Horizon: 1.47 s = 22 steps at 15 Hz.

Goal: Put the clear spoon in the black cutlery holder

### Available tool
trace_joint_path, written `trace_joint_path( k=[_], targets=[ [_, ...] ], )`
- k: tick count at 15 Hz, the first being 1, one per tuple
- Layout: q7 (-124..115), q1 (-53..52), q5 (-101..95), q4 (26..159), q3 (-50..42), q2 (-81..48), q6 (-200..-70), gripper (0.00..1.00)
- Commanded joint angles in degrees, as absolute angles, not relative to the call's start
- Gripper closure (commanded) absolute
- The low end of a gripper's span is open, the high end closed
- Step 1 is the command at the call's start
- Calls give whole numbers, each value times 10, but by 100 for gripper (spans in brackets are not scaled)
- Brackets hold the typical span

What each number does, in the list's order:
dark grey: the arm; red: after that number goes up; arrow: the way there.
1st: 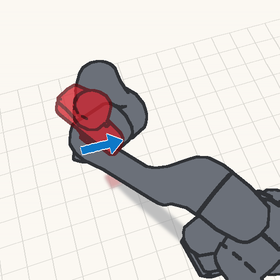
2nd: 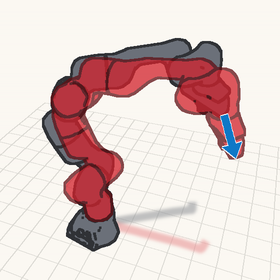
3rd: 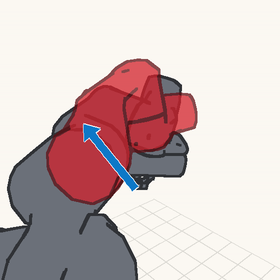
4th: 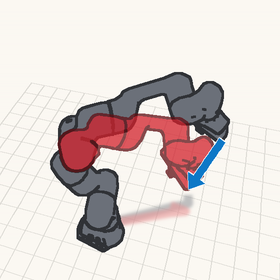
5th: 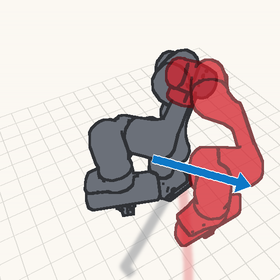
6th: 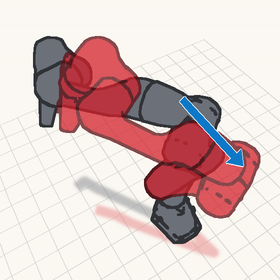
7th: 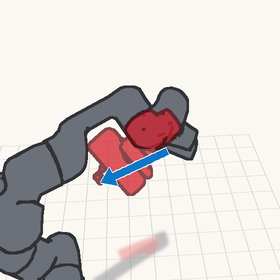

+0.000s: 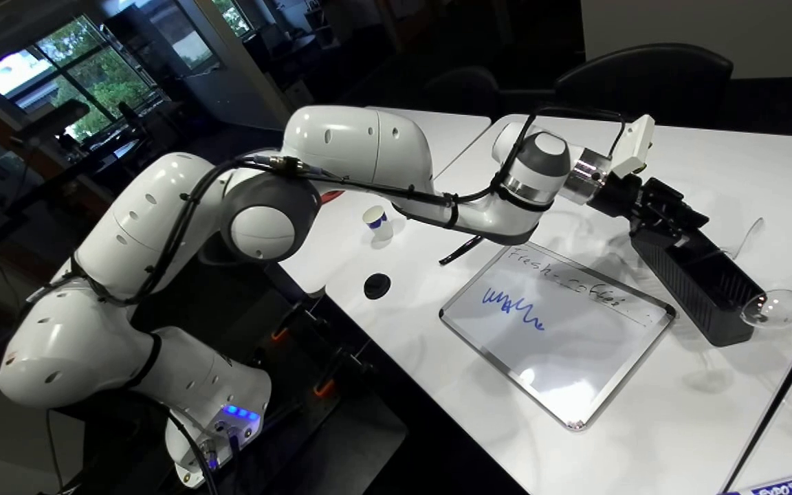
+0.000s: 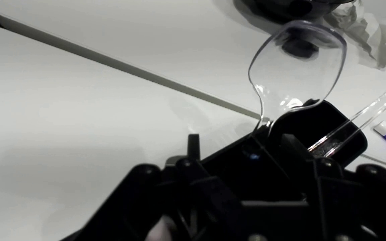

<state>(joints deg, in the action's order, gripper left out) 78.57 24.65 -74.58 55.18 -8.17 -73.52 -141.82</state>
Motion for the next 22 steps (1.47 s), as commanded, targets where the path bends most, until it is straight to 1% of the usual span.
trace_joint_path(
  k=[1, 2, 6, 8, 11, 13, 14, 22],
  targets=[
    [804, 236, -702, 564, -95, -714, -1432, 5],
    [793, 241, -716, 581, -76, -696, -1416, 0],
    [792, 248, -679, 653, -44, -615, -1409, 0],
    [795, 247, -632, 692, -25, -564, -1356, 0],
    [795, 236, -575, 739, -6, -486, -1237, 0],
    [793, 237, -541, 770, 14, -433, -1188, 0],
    [808, 220, -498, 788, -11, -406, -1188, 0],
    [865, 214, -356, 928, -30, -228, -1236, 0]
  ],
)
